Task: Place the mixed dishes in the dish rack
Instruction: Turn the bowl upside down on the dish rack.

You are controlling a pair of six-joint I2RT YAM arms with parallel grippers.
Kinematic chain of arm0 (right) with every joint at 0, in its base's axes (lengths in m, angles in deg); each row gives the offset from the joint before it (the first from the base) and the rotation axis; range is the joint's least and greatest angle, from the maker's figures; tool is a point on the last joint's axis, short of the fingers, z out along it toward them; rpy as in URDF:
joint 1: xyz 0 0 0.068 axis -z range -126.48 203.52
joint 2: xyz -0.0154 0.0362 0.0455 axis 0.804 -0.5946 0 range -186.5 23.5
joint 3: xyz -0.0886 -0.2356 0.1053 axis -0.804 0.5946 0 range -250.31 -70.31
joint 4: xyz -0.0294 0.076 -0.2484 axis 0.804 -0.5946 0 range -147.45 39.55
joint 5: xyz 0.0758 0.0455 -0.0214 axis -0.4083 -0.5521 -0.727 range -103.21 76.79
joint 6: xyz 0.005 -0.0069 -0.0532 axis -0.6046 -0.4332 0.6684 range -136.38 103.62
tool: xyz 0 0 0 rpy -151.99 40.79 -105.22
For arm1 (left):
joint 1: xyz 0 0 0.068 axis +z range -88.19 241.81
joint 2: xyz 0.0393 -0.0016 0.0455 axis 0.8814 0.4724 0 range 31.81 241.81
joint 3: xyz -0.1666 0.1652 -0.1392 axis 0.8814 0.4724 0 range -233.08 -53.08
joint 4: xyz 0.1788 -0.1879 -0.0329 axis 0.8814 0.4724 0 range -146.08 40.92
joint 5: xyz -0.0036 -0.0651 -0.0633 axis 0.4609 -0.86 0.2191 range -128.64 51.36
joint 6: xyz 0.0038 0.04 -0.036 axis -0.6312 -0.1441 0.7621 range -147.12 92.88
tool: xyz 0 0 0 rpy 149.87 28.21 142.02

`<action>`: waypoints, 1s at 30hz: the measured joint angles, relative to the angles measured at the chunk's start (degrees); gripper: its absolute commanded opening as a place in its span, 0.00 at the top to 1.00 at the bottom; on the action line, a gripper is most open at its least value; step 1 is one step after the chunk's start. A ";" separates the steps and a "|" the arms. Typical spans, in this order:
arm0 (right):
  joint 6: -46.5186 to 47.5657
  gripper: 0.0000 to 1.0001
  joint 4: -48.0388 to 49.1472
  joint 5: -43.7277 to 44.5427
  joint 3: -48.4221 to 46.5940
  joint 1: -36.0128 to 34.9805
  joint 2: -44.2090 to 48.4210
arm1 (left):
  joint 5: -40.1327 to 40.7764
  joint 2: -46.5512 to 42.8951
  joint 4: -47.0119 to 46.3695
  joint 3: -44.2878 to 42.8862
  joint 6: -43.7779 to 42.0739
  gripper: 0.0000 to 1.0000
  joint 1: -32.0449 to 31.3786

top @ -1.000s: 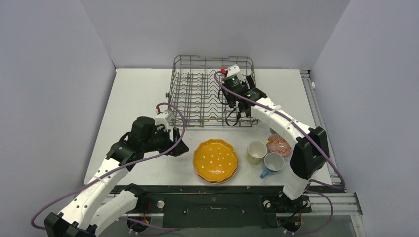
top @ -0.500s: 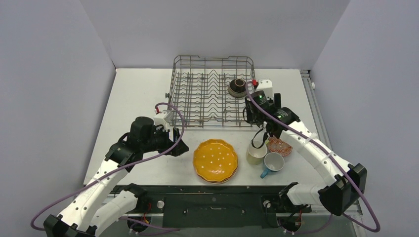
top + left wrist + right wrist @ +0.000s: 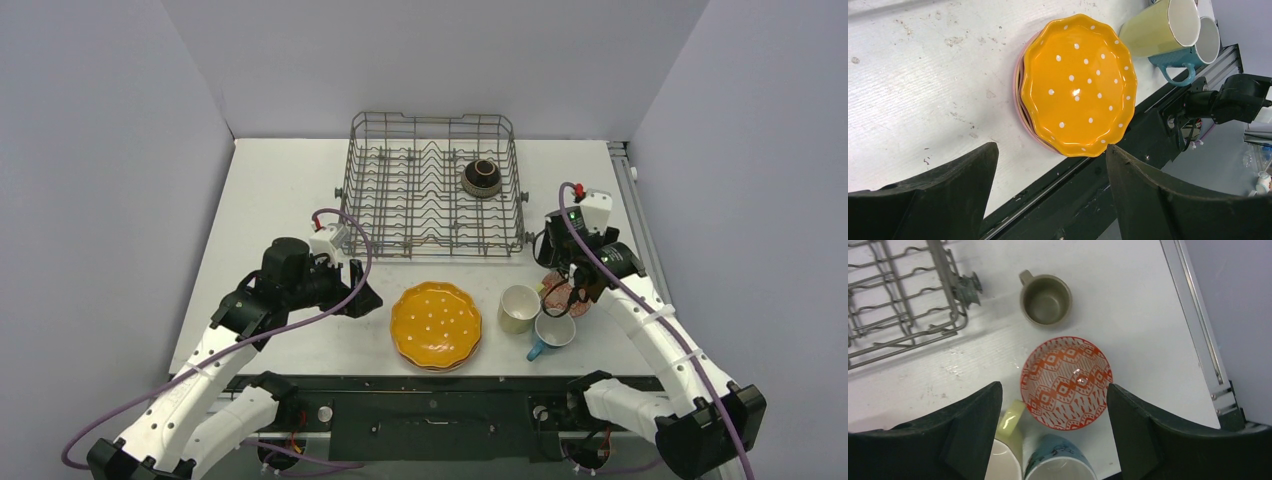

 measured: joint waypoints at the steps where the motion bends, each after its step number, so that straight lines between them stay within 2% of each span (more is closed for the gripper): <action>1: -0.59 0.28 -0.35 -0.20 1.01 0.98 0.76 | 0.00 -0.02 -0.02 0.00 0.00 0.23 0.00; 9: -3.80 0.28 -1.77 -4.26 8.81 11.41 6.71 | -0.02 -0.17 0.00 0.00 0.00 0.21 0.00; 14: -5.51 0.29 -1.42 -7.37 12.20 15.37 7.98 | -0.02 -0.42 -0.02 0.00 0.00 0.20 0.00; 23: -8.07 0.29 3.26 -16.00 19.02 16.98 6.67 | -0.02 -0.55 -0.02 0.00 0.00 0.19 0.00; 30: -9.84 0.30 6.40 -18.34 21.07 16.98 4.48 | -0.04 -0.57 0.00 0.00 0.00 0.18 0.00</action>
